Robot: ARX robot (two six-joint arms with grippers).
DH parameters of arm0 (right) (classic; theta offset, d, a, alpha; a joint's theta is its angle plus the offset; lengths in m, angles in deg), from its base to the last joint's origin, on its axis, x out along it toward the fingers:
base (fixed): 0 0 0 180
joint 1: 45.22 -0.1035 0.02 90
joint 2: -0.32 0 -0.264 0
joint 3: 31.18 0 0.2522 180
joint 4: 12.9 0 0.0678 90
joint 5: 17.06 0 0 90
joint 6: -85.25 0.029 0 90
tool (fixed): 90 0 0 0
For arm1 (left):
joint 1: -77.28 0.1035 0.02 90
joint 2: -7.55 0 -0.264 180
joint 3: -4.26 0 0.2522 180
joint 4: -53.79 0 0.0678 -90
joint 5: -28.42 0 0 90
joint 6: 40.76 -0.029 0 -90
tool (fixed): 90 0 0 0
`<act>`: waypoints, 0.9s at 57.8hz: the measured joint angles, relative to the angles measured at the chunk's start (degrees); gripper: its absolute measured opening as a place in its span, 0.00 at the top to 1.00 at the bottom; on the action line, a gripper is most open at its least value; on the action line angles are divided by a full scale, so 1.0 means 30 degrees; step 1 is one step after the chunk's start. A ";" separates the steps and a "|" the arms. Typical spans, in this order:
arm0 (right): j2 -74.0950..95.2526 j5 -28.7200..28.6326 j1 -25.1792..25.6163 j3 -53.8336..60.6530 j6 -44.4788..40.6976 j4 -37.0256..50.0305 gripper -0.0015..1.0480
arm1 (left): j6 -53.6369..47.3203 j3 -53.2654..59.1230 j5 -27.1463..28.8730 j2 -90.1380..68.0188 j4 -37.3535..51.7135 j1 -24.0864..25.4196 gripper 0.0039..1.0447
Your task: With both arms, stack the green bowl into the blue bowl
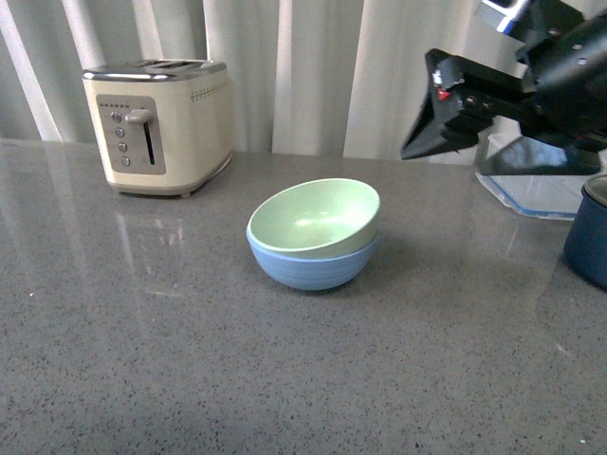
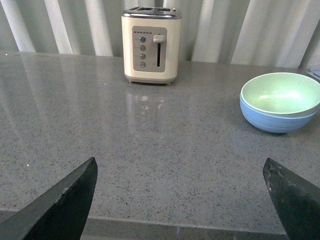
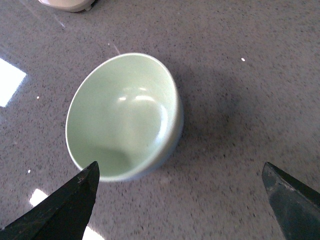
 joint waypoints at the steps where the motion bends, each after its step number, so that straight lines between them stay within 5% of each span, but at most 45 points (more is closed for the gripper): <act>1: -0.0510 0.0168 0.0080 0.0517 0.0044 0.0015 0.10 | 0.0000 0.0000 0.0000 0.0000 0.0000 0.0000 0.06; 13: -0.6819 0.2667 0.1064 0.6594 0.0503 -0.0940 0.10 | 0.0000 0.0000 0.0007 0.0000 0.0000 0.0000 0.06; 26: -0.7176 0.2863 0.1144 0.6878 0.0554 -0.0882 0.10 | 0.0000 0.0000 -0.0015 0.0000 0.0000 0.0000 0.06; 33: -0.8386 0.7475 0.0787 1.1351 -0.0685 0.9573 0.26 | 0.0000 0.0000 0.0015 0.0000 0.0000 0.0000 0.06; 40: -0.9741 0.8094 0.1253 1.5271 -0.1224 1.7318 0.47 | 0.0000 0.0000 0.0029 0.0000 0.0000 0.0000 0.06; 52: -1.2036 0.7439 0.1865 1.8287 -0.1479 1.9023 0.82 | 0.0000 0.0000 0.0036 0.0000 0.0000 0.0000 0.06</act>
